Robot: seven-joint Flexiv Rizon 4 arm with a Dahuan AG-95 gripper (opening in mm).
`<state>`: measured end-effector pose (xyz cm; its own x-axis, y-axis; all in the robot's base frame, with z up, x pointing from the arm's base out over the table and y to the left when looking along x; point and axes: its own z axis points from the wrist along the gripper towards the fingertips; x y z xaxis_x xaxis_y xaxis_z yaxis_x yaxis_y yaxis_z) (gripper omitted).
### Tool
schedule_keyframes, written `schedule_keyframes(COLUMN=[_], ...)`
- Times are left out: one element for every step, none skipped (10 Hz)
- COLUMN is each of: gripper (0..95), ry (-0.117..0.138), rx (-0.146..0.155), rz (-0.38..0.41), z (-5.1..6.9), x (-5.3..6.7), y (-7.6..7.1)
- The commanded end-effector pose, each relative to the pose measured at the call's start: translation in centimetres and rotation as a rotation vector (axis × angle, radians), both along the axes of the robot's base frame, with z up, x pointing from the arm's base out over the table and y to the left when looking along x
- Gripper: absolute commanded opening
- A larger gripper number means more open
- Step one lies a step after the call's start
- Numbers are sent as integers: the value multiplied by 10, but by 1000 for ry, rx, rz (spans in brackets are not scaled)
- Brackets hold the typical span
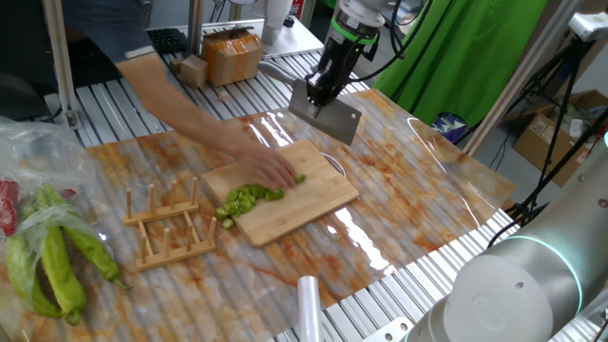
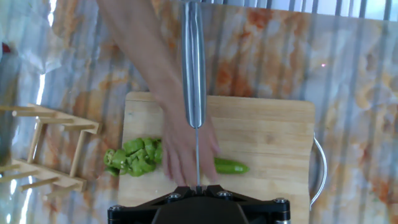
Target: Chop the chili peppers
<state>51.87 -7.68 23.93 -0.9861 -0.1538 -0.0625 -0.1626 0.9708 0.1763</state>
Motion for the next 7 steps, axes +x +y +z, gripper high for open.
schedule_keyframes(gripper=[0,0,0,0,0,0,0], ry=[5,7,20,43,64,69,81], rx=[-9,-10,-14,-27,-37,-55,-75], rz=[-63,-94,-156,-198,-256,-311,-344], z=[5,7,12,15,18,21,24], x=[-3,-4,-9,-11,-13,-15,-17], y=[2,1,0,2,4,8,12])
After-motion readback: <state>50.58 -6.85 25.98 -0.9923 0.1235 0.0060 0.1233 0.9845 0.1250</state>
